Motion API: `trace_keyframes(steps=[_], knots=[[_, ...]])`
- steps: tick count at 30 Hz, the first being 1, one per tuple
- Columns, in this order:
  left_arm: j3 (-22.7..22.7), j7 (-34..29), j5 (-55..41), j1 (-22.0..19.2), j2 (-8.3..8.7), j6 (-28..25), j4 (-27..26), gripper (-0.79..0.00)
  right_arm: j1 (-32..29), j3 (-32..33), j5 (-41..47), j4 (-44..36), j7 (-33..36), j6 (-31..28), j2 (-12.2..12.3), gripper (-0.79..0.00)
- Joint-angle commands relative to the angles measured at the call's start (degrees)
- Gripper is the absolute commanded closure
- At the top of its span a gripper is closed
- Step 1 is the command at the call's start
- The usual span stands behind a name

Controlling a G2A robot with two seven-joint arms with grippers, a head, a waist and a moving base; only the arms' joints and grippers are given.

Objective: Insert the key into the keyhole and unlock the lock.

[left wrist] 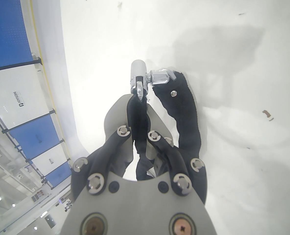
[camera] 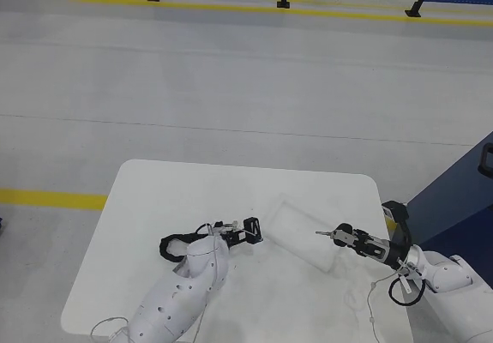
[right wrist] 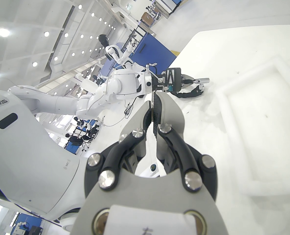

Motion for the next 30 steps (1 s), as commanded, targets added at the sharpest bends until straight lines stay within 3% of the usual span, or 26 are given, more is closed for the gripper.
trace_keyframes(steps=[1, 11, 22, 30], knots=[[-1.17, -0.04, 1.55, 2.04, 0.63, -0.53, -3.74, 0.000, 0.00, 0.00, 0.00, 0.00, 0.00, 0.00, 0.00, 0.000], [-5.89, 1.31, 8.68, 10.80, 3.18, -4.13, -19.93, 0.000, 0.00, 0.00, 0.00, 0.00, 0.00, 0.00, 0.00, 0.000], [-12.78, 12.79, 17.75, 22.01, 6.62, -8.46, -38.66, 0.000, 0.00, 0.00, 0.00, 0.00, 0.00, 0.00, 0.00, 0.000], [-15.81, 23.08, 23.21, 26.90, 8.48, -9.82, -46.22, 0.000, 0.00, 0.00, 0.00, 0.00, 0.00, 0.00, 0.00, 0.000]])
